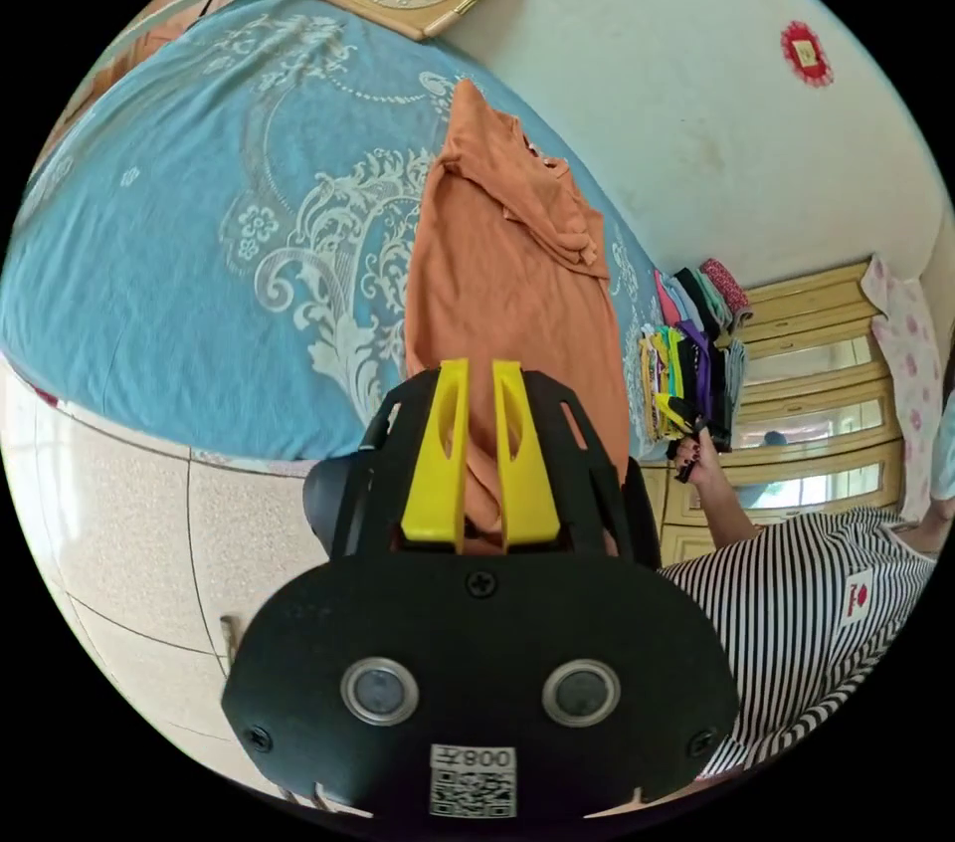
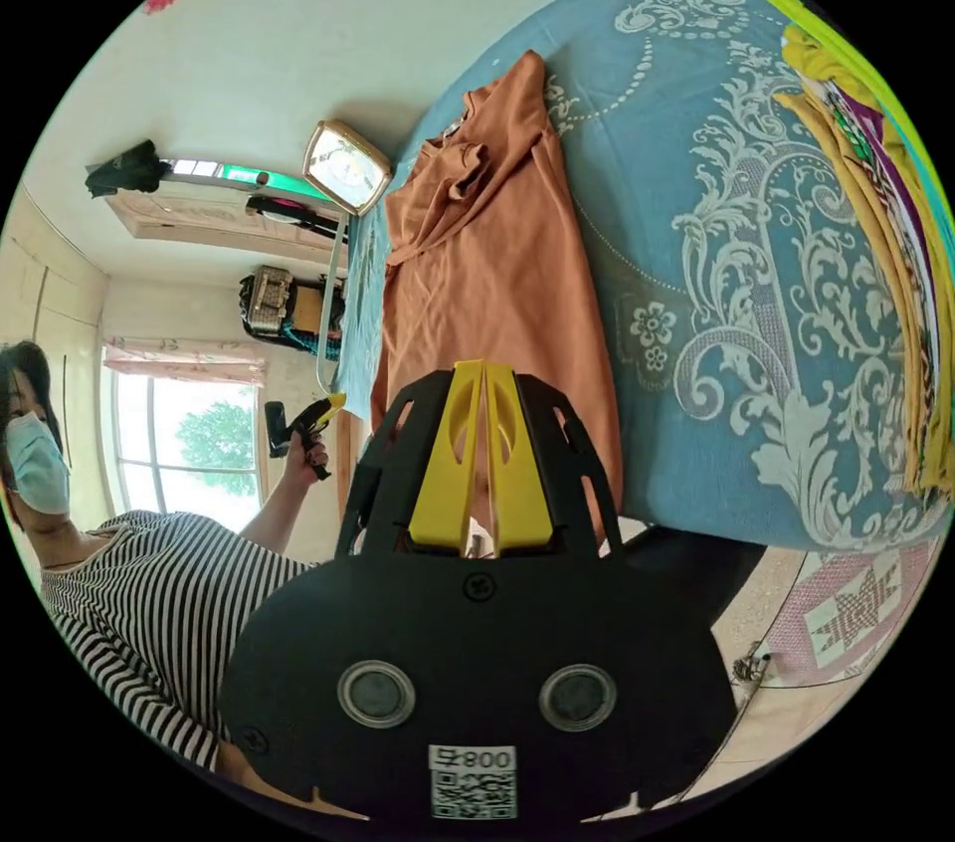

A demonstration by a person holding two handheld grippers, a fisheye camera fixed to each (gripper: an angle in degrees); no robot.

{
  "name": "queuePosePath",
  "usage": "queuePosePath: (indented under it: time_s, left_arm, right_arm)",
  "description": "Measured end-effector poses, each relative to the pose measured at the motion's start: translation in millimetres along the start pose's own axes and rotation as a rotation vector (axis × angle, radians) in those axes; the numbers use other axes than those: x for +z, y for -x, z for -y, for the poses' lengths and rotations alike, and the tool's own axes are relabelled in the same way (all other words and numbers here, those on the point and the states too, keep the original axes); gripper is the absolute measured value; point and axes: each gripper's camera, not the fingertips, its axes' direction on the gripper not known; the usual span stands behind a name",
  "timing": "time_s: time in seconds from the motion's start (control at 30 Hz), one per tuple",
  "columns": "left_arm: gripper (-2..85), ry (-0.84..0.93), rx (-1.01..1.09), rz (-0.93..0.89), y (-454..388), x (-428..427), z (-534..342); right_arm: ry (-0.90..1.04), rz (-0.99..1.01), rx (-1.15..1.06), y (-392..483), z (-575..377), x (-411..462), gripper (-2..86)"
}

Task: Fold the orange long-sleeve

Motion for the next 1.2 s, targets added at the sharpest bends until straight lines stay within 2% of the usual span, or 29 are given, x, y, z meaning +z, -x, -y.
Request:
queuePosePath:
  time_s: [0.07, 0.2, 0.63, 0.77, 0.9, 0.97, 1.2]
  left_arm:
    - [7.8, 0.007, -0.057, -0.069, 13, -9, -28]
    - [10.2, 0.066, -0.060, -0.076, 12, -7, -58]
    - [14.5, 0.333, -0.008, 0.186, -14, 30, -86]
    - [12.1, 0.408, -0.017, 0.276, -14, 42, -93]
    - [7.6, 0.414, -0.030, 0.287, -8, 36, -104]
    - [4.7, 0.406, -0.048, 0.278, -3, 28, -113]
    - [2.8, 0.343, -0.128, 0.125, 13, -6, -142]
  right_arm:
    - [0.003, -0.020, 0.014, 1, -26, -14, 0.8]
    - [0.013, -0.041, 0.035, 3, -74, -41, 1.8]
    - [-0.007, -0.133, 0.052, 26, -165, -90, 4.8]
    - [0.016, -0.165, 0.066, 30, -177, -93, 5.9]
    - [0.056, -0.225, 0.064, 35, -186, -95, 6.6]
    - [0.080, -0.243, 0.057, 37, -187, -95, 7.0]
    - [0.249, -0.263, 0.020, 46, -183, -75, 8.6]
